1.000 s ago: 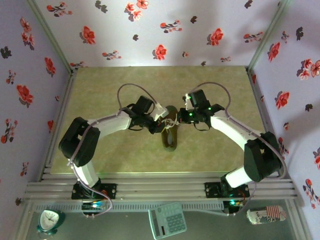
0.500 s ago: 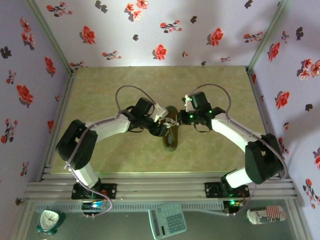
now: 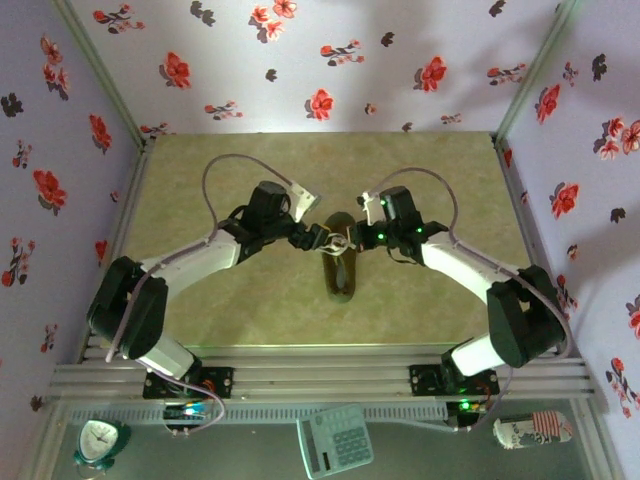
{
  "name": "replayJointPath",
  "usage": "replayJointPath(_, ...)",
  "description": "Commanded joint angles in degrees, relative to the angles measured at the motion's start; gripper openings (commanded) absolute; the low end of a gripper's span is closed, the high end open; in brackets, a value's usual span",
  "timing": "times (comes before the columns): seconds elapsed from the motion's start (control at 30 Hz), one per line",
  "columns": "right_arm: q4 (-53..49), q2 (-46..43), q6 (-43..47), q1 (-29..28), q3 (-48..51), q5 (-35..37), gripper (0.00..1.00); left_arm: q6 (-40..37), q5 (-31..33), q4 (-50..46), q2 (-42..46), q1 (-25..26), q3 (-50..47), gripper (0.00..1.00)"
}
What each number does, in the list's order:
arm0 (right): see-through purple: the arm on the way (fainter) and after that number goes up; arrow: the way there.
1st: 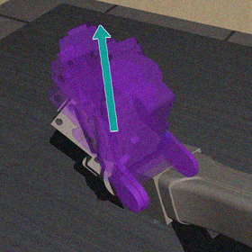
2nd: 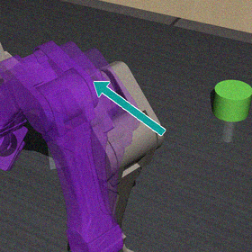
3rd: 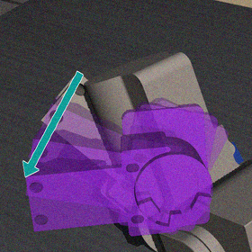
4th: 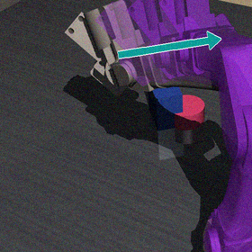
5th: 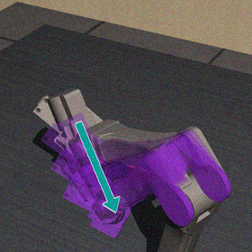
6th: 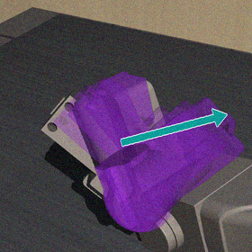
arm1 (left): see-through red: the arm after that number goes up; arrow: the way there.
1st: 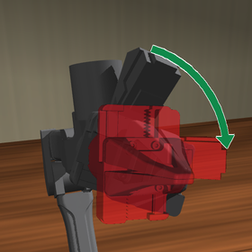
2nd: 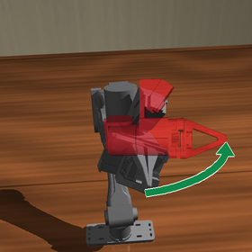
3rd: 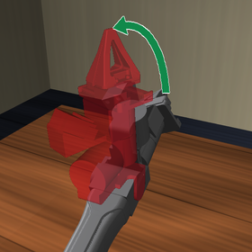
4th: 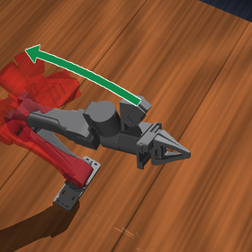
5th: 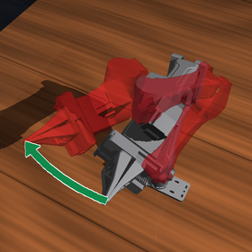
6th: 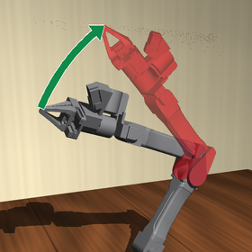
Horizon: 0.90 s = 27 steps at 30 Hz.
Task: Tie the shoes
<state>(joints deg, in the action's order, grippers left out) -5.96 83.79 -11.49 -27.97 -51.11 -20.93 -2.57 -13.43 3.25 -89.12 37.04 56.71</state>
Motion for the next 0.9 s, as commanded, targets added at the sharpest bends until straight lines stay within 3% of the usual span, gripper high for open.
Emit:
replayJointPath(0.0,4.3,0.7,0.8,0.1,0.8,1.3,0.0,-9.0,1.1,7.2,-0.4,-0.6,-3.4,0.8)
replayJointPath(0.23,2.7,-0.2,-4.9,-1.1,1.4,8.1,0.0,-20.6,-9.8,3.7,-3.6,-1.4,-5.3,0.8)
replayJointPath(0.53,-10.0,-3.5,-11.3,-2.2,-1.1,7.7,0.0,-25.4,-15.1,2.3,-9.3,-2.6,-1.2,0.69)
replayJointPath(0.87,-11.3,-2.9,-10.7,-2.4,-1.7,7.6,0.0,-29.3,-20.5,-3.7,-13.7,-3.7,4.6,0.59)
